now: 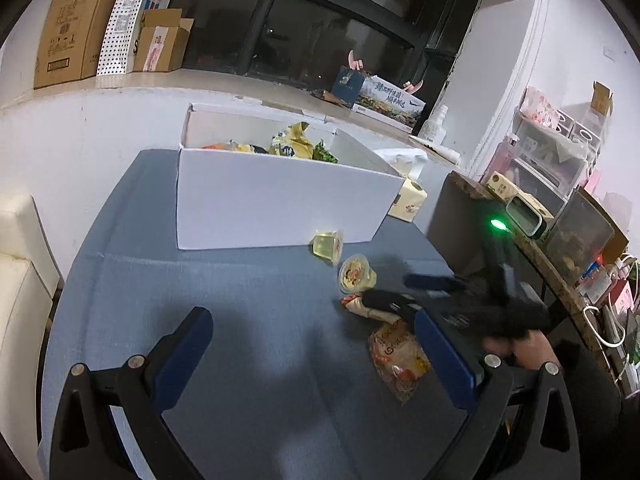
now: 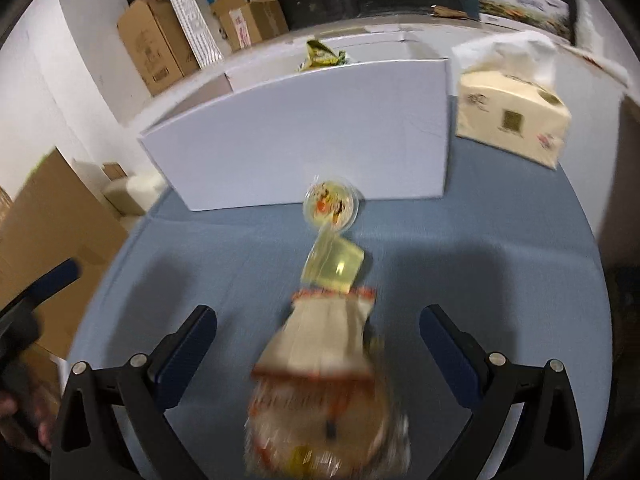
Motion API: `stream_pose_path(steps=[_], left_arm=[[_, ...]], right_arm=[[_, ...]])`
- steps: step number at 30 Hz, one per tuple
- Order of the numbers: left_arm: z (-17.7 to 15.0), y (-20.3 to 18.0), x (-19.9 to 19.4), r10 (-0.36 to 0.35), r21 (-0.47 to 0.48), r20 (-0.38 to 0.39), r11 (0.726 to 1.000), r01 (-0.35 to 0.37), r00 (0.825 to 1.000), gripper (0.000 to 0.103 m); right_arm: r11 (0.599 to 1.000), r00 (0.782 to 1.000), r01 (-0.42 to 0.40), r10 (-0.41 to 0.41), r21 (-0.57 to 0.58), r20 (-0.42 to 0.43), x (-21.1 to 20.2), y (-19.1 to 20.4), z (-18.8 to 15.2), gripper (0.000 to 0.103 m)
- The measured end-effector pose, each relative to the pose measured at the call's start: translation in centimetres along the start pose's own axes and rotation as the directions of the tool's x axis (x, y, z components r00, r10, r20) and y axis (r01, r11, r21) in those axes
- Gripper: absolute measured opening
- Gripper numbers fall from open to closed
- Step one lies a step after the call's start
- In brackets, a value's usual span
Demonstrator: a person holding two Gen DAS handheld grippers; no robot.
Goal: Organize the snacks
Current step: 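Move both tools back toward the jelly cups on the table, then grasp a clear jelly cup with the right tool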
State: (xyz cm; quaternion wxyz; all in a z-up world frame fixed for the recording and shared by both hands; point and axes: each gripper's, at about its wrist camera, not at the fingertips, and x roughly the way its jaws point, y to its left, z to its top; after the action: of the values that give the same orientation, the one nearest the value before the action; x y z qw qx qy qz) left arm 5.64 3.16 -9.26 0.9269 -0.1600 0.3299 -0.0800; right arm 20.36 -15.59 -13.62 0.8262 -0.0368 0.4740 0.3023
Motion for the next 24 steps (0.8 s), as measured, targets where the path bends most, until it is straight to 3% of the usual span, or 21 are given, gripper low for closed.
stream_pose_path(steps=[6, 9, 11, 12, 16, 24], left_arm=[[-0.1, 0.7, 0.0, 0.007, -0.008, -0.008, 1.000, -0.007, 1.000, 0.103], [-0.2, 1.1, 0.2, 0.008, -0.024, -0.015, 1.000, -0.008, 1.000, 0.103], [-0.3, 1.2, 0.4, 0.009, -0.029, -0.022, 1.000, -0.010, 1.000, 0.103], [-0.4, 1.2, 0.4, 0.010, -0.028, -0.023, 1.000, -0.011, 1.000, 0.103], [-0.3, 1.0, 0.6, 0.008, -0.015, -0.024, 1.000, -0.009, 1.000, 0.103], [2.3, -0.7, 4.7, -0.022, 0.026, -0.064, 0.999, 0.023, 0.998, 0.103]], right_arm=[[0.997, 0.998, 0.016, -0.020, -0.079, -0.053, 3.2, -0.1, 1.4, 0.101], [0.994, 0.999, 0.018, -0.023, -0.109, -0.044, 3.6, -0.1, 1.5, 0.083], [0.990, 0.998, 0.036, -0.042, -0.138, -0.042, 3.8, 0.1, 1.7, 0.050], [0.988, 0.998, 0.038, -0.046, -0.152, -0.046, 3.8, 0.2, 1.8, 0.047], [0.985, 0.999, 0.017, -0.024, -0.172, -0.039, 3.8, 0.6, 1.9, 0.047], [0.989, 0.997, -0.006, 0.016, -0.149, 0.069, -0.9, 0.4, 1.1, 0.046]])
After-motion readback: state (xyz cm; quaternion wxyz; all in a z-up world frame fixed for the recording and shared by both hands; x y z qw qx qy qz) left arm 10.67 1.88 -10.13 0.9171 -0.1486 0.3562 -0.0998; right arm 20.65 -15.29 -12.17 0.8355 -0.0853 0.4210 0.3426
